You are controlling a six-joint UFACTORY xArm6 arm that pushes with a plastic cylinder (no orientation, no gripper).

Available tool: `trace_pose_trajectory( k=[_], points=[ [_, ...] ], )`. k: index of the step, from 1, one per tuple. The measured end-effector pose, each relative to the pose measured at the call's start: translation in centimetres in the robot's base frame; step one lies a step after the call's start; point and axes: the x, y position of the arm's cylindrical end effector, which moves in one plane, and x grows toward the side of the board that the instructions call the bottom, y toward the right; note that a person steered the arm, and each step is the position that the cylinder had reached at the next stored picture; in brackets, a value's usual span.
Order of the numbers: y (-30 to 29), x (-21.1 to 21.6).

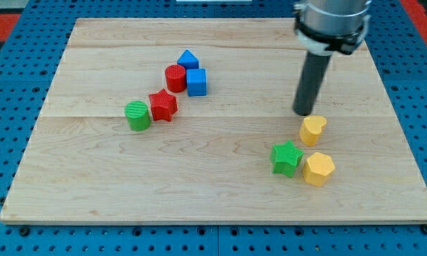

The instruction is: Move the blue cube diagonal to the top left of the green star

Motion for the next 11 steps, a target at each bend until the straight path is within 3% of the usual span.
trace_pose_trajectory(
  k=[1,2,3,5,6,7,8,9,11],
  points=[
    [2.2,4.8],
    [0.5,4.8],
    [-0.5,-1.6],
    [-15.7,-10.5],
    [-22.2,-13.0],
    [-26.4,-10.9],
    [-18.7,-8.6],
    [-14.9,-7.1],
    [-18.4,-5.0]
  ],
)
